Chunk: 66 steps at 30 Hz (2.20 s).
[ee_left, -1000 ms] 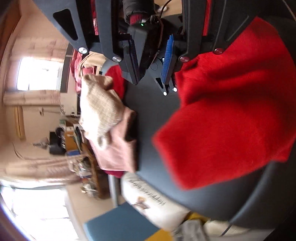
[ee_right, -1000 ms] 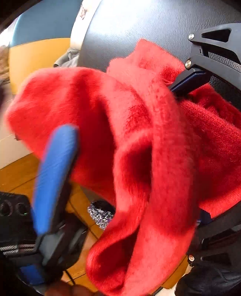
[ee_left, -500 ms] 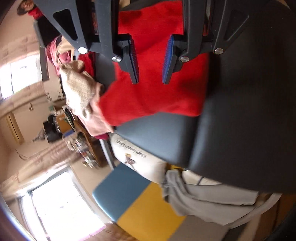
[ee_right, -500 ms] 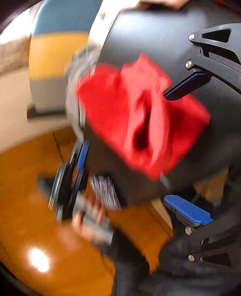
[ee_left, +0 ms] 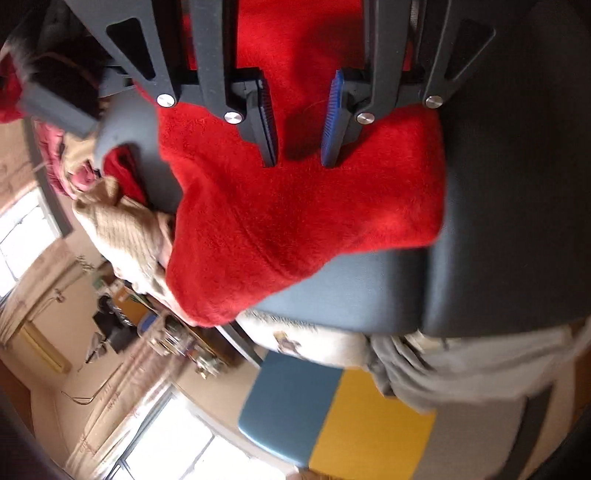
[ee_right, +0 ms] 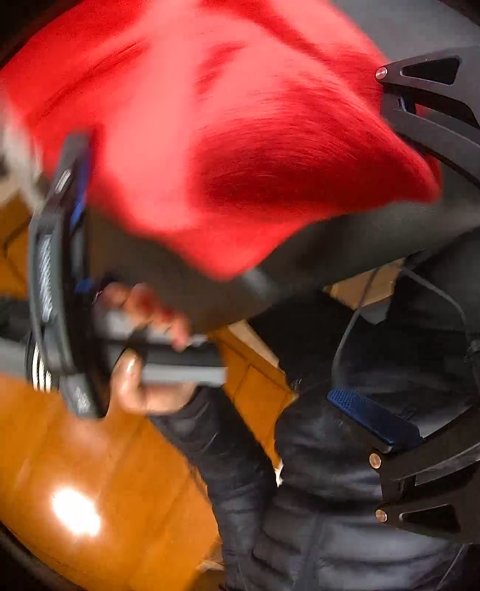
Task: Fold clothes
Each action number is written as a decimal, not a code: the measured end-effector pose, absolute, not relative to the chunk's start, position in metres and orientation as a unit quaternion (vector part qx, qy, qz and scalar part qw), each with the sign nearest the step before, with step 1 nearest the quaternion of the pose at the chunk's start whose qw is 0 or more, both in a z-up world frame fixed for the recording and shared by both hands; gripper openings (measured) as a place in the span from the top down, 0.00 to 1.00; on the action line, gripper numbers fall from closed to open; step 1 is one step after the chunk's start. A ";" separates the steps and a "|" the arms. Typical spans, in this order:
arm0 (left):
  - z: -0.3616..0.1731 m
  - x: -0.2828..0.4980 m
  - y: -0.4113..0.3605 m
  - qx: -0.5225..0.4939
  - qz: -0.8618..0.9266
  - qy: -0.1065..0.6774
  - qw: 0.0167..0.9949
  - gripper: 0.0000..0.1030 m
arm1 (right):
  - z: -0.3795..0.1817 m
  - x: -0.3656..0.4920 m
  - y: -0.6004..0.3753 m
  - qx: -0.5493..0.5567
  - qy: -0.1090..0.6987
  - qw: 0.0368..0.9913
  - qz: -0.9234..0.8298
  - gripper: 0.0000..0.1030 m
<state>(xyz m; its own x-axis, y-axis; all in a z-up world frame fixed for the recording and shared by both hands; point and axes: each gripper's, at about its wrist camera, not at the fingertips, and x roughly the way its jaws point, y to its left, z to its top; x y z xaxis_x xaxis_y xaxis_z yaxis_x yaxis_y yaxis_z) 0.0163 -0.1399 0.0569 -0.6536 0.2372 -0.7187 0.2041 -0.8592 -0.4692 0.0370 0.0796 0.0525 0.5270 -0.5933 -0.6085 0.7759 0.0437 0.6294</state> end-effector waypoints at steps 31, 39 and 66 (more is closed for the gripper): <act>0.049 0.077 -0.106 -0.365 0.893 -0.253 0.073 0.77 | 0.030 -0.060 0.123 0.512 -0.157 0.496 -0.683 0.87; 0.037 0.079 -0.113 -0.378 0.875 -0.289 0.086 0.77 | 0.010 -0.050 0.148 0.510 -0.143 0.440 -0.725 0.93; 0.023 0.049 -0.009 -0.426 0.866 -0.162 0.203 0.77 | 0.054 -0.144 0.085 0.461 -0.071 0.418 -0.780 0.86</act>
<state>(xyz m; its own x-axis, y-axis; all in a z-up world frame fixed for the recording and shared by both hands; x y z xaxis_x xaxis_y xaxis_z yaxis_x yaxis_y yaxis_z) 0.0489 -0.0088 0.0225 -0.5538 0.4905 -0.6729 -0.2138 -0.8648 -0.4544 -0.1437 0.0849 0.0539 -0.2255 -0.7175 -0.6591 0.5857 -0.6404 0.4968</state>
